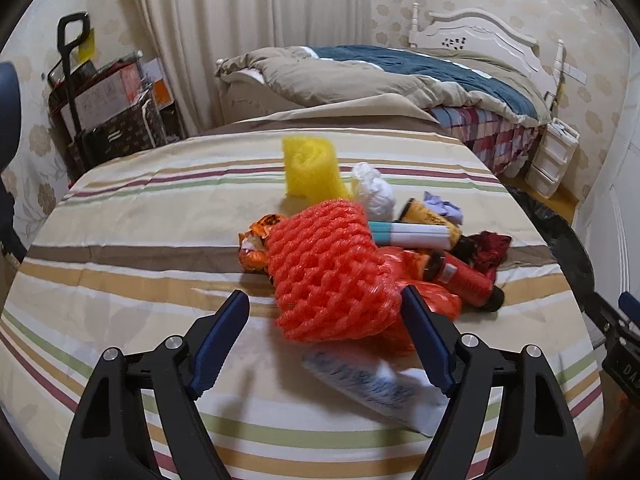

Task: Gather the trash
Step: 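Move left tool toward red mesh foam net while right tool approaches white tube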

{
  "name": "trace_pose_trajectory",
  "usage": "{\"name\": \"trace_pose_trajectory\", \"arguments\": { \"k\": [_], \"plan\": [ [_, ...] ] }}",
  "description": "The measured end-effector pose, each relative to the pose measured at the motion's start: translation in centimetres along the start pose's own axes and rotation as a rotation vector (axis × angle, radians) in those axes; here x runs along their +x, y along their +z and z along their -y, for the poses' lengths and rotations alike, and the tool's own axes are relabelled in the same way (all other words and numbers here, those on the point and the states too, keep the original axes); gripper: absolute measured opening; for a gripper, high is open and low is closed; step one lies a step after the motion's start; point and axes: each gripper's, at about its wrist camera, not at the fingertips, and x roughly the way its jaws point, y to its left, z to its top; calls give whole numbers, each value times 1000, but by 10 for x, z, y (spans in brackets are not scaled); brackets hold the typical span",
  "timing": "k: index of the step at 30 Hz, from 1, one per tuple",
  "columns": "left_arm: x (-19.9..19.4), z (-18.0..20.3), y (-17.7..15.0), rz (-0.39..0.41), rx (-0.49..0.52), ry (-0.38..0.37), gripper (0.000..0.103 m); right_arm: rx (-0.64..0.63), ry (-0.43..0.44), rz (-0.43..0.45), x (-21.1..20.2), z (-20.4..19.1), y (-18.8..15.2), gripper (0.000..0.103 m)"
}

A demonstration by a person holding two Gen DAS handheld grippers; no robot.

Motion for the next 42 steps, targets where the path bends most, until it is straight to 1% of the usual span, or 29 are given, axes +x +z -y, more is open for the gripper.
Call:
{"name": "trace_pose_trajectory", "arguments": {
  "k": [7, 11, 19, 23, 28, 37, 42],
  "plan": [
    [-3, -19, 4, 15, -25, 22, 77, -15, 11, -9, 5, -11, -1, 82],
    [0, -31, 3, 4, -47, 37, 77, -28, 18, -15, 6, -15, -1, 82],
    [-4, -46, 3, -3, -87, 21, 77, -58, 31, -24, 6, -30, -3, 82],
    [-8, -56, -1, 5, -89, 49, 78, -74, 40, -23, 4, -37, -3, 82],
    [-11, -69, -5, 1, -120, 50, 79, -94, 51, -27, 3, -48, -5, 82],
    [-18, -84, -11, 2, -151, 35, 81, -131, 62, -26, -1, -64, -7, 82],
    [-19, -81, -11, -5, -161, 0, 82, -143, 63, -28, -2, -70, -8, 82]
  ]
}}
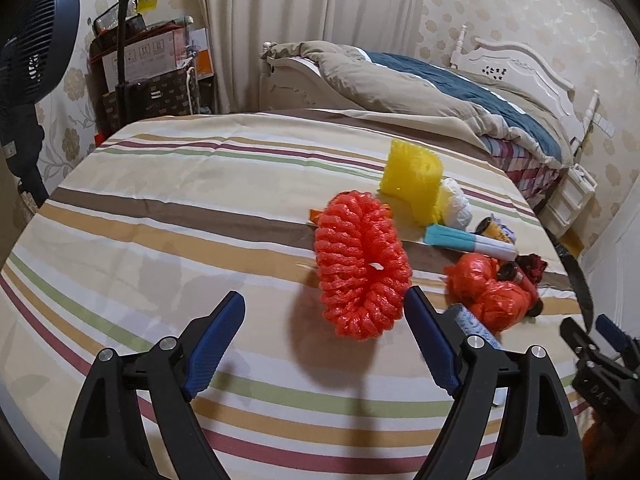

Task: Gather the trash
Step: 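Move left tool toward red mesh foam net while right tool approaches white tube, then close left tool on red mesh net while right tool grasps white tube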

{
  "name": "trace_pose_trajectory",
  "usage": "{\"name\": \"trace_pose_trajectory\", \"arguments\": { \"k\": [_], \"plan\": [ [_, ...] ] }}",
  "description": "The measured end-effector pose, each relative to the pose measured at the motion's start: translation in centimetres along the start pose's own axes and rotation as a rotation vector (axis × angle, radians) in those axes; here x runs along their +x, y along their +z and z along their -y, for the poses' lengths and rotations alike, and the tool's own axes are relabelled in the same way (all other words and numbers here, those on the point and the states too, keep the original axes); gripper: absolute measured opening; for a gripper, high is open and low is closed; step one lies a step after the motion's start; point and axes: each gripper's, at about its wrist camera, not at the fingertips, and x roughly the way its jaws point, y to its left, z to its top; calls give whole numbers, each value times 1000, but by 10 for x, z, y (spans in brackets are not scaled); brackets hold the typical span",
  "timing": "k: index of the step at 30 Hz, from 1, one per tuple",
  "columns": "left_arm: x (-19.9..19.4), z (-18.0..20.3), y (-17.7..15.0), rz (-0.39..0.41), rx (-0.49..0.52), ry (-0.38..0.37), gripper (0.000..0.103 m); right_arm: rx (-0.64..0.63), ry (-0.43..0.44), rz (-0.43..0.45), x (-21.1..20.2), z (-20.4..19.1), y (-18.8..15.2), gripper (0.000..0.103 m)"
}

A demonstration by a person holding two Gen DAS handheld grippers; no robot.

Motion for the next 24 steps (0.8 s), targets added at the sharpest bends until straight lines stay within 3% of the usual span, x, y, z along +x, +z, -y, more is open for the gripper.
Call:
{"name": "trace_pose_trajectory", "arguments": {
  "k": [6, 14, 21, 24],
  "plan": [
    [-2, 10, -2, 4, 24, -14, 85, -1, 1, 1, -1, 0, 0, 82],
    [15, 6, 4, 27, 24, 28, 85, -6, 9, 2, -2, -7, 0, 82],
    [31, -2, 0, -46, 10, 11, 79, -16, 16, -1, -1, -11, -1, 82],
    [26, -10, 0, -35, -17, 17, 79, -21, 17, -4, -1, -12, -2, 82]
  ]
}}
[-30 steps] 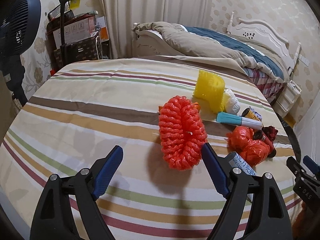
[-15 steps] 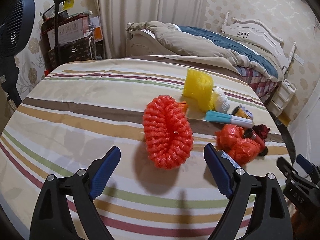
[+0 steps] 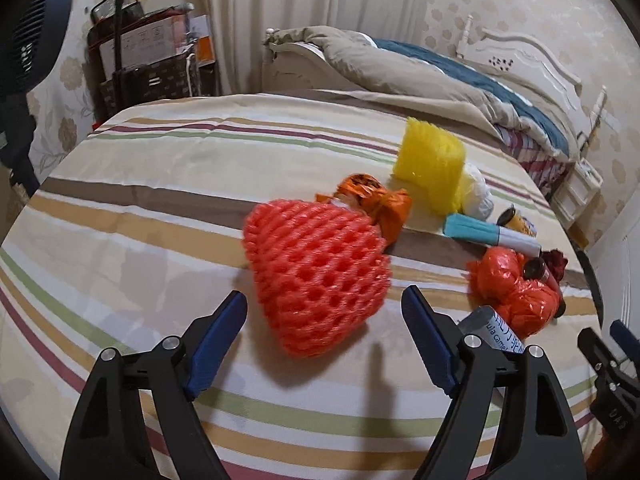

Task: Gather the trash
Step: 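Close left tool on red mesh net while right tool grasps white tube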

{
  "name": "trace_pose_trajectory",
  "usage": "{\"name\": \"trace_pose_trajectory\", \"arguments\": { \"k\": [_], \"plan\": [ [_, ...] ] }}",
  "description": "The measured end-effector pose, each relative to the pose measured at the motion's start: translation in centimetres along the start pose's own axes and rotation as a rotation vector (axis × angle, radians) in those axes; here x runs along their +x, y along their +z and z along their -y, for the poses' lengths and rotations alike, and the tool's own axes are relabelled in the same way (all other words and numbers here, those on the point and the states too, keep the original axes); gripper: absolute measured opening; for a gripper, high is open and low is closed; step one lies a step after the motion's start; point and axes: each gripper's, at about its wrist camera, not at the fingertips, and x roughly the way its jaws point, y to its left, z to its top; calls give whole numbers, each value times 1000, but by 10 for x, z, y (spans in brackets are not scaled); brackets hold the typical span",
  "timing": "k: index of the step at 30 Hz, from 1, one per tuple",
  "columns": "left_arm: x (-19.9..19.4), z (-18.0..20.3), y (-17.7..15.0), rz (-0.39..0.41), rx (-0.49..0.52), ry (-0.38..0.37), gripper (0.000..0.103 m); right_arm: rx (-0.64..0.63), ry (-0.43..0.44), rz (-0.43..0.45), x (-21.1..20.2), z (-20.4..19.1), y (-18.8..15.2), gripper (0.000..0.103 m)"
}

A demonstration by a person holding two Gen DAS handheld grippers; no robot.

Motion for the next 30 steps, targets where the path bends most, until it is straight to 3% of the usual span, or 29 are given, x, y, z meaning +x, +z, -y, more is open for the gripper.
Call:
{"name": "trace_pose_trajectory", "arguments": {
  "k": [4, 10, 11, 12, 14, 18, 26, 30],
  "plan": [
    [-2, -5, 1, 25, -7, 29, 81, -7, 4, -8, 3, -4, -1, 82],
    [10, -8, 5, -15, -14, 7, 82, -26, 14, -12, 3, -12, -2, 82],
    [12, -8, 5, -26, -10, 2, 78, -30, 16, -11, 3, -14, -3, 82],
    [13, -8, 4, -31, -10, -16, 65, -34, 19, -11, 3, -15, -3, 82],
    [16, -12, 2, -51, -23, -69, 60, -42, 26, -10, 1, -18, -4, 82],
    [9, -14, -1, -36, -8, -87, 48, -58, 39, -6, -2, -25, -4, 82],
    [-14, -19, -16, -18, 41, -77, 43, -110, 110, -2, -14, -49, -10, 82],
    [-24, -20, -28, -13, 66, -70, 43, -155, 170, -25, -14, -65, -15, 71]
  ]
}}
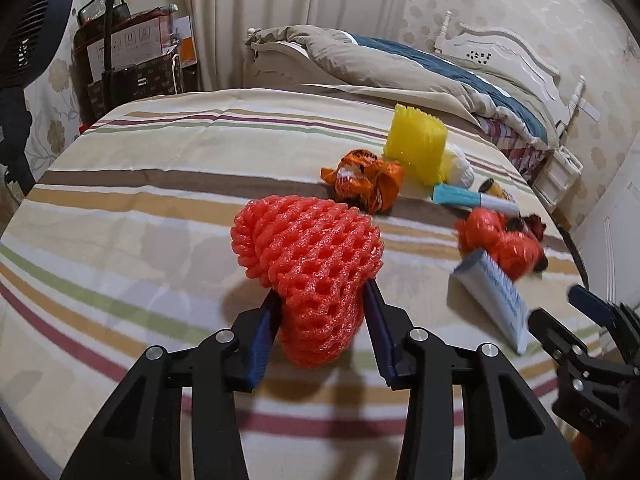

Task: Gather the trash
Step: 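Close left tool on red mesh net while right tool grasps white tube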

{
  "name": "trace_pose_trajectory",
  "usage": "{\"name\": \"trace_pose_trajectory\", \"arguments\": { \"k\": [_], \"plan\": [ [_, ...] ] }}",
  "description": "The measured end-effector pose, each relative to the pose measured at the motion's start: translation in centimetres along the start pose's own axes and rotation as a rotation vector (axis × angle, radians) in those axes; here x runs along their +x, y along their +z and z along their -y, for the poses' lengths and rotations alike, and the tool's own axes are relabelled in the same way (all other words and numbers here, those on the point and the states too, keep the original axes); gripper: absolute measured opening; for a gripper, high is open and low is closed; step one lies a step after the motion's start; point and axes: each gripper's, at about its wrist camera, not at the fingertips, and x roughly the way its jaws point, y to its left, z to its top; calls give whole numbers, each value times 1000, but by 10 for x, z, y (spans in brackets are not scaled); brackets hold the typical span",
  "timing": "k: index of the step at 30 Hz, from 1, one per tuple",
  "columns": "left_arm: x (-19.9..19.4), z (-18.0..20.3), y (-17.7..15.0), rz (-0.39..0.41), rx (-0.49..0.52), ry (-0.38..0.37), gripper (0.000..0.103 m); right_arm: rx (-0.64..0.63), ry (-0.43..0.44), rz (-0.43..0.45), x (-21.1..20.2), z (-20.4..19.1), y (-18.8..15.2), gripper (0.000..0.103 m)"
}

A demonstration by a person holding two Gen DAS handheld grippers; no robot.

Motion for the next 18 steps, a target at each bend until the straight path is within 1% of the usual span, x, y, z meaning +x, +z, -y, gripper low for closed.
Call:
{"name": "trace_pose_trajectory", "arguments": {
  "k": [3, 5, 6, 8, 9, 12, 15, 16, 17, 18],
  "plan": [
    [-4, -2, -9, 2, 15, 7, 43, -28, 19, -14, 6, -11, -1, 65],
    [-4, -2, -11, 5, 19, 9, 43, -42, 23, -26, 12, -15, -1, 56],
    [-5, -1, -11, 8, 23, 11, 43, -48, 28, -33, 15, -17, -1, 55],
    [-6, 1, -13, 16, 31, 15, 43, -57, 36, -47, 20, -20, -1, 46],
    [-5, 2, -13, 20, 34, 17, 43, -63, 37, -55, 23, -22, -2, 43],
    [-6, 2, -14, 24, 34, 14, 42, -90, 28, -55, 25, -28, -4, 40],
    [-6, 2, -16, 29, 27, 8, 40, -95, 34, -50, 22, -29, -5, 35],
    [-7, 2, -16, 31, 26, 6, 40, -93, 40, -47, 20, -29, -5, 31],
    [-7, 2, -17, 33, 23, 3, 40, -95, 42, -43, 18, -29, -6, 17],
    [-8, 2, -17, 36, 20, -1, 40, -100, 48, -36, 16, -30, -6, 17]
  ]
}}
